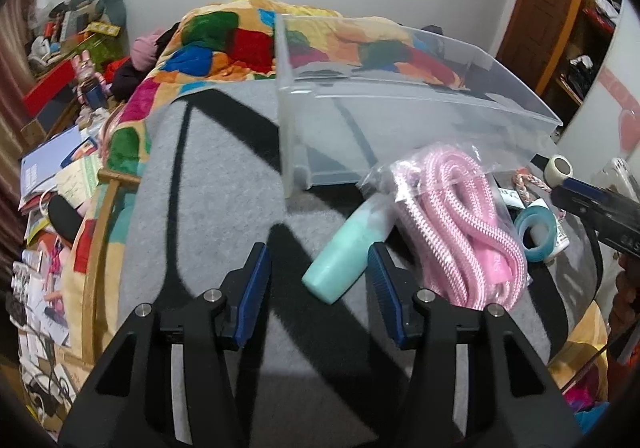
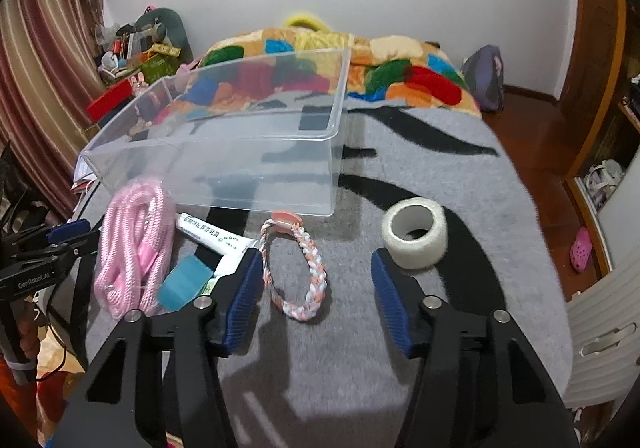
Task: Organize objects
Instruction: 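Grasp the mint-green bottle with left tool while right tool grasps the braided rope ring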
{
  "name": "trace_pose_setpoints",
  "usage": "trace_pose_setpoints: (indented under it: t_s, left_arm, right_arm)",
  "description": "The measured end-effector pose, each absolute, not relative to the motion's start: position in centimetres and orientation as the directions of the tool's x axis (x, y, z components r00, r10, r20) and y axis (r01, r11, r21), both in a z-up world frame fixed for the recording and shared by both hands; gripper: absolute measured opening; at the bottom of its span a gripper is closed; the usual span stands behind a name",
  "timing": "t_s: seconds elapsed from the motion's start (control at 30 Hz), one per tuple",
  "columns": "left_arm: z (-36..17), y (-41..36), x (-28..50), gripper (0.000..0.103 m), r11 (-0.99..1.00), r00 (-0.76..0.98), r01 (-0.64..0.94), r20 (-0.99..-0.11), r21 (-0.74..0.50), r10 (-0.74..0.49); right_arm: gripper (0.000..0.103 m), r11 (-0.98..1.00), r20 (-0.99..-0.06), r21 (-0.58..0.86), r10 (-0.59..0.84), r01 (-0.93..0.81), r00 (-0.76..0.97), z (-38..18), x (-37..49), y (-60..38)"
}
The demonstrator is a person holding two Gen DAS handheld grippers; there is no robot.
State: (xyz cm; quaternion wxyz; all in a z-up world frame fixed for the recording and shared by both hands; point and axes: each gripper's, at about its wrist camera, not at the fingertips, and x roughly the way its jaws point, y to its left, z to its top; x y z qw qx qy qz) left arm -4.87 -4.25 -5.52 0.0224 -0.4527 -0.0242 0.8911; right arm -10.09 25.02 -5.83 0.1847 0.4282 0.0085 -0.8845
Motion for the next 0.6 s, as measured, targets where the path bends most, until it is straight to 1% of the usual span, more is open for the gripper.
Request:
trace_pose_setpoints:
  t_s: [0.03, 0.13, 0.2, 0.23, 0.3, 0.33, 0.4, 0.6]
  left_arm:
    - [-5.6, -4.1, -5.2, 0.051, -0.998, -0.585, -0.025, -0.808, -0.063, 0.065]
    - [-6.0, -3.4, -6.1, 0.051, -0.997, -0.576, -0.057, -0.813, -0.057, 0.080]
    - [-6.2, -2.8, -6.6, 0.049, -0.997, -0.580, -0.064, -0.812, -0.037, 0.067]
    - [-6.2, -2.5, -6.7, 0.046, -0.997, -0.585, -0.069, -0.808, -0.027, 0.062]
    - [-6.2, -2.1, -6.7, 0.027, -0.996, -0.594, -0.083, -0.802, -0.025, 0.070]
    - [-6.2, -2.1, -6.6, 0.024, -0.996, -0.597, -0.088, -0.799, -0.031, 0.078]
    - [-6.2, -2.0, -6.2, 0.024, -0.996, -0.606, -0.082, -0.791, -0.035, 0.077]
    - [-5.5, -2.8, -4.2, 0.024, -0.997, -0.625, -0.045, -0.777, -0.059, 0.075]
  right_arm:
    - [0.049, -0.930, -0.766, 0.143, -0.321, 0.340, -0.557, -6.1, -10.5, 24.8]
    - [0.041, -0.922, -0.781, 0.147, -0.330, 0.358, -0.531, -6.7, -11.4, 24.2]
    - [0.029, -0.919, -0.789, 0.152, -0.335, 0.365, -0.515, -7.0, -11.9, 23.9]
    - [0.025, -0.918, -0.791, 0.155, -0.337, 0.366, -0.510, -7.2, -12.0, 23.8]
    - [0.014, -0.921, -0.787, 0.140, -0.326, 0.363, -0.524, -7.3, -11.8, 23.8]
    - [0.011, -0.921, -0.784, 0.139, -0.327, 0.365, -0.527, -7.3, -11.6, 23.8]
    - [0.008, -0.919, -0.775, 0.149, -0.337, 0.364, -0.534, -7.1, -11.1, 24.2]
    - [0.007, -0.918, -0.740, 0.155, -0.352, 0.364, -0.573, -5.4, -9.1, 25.4]
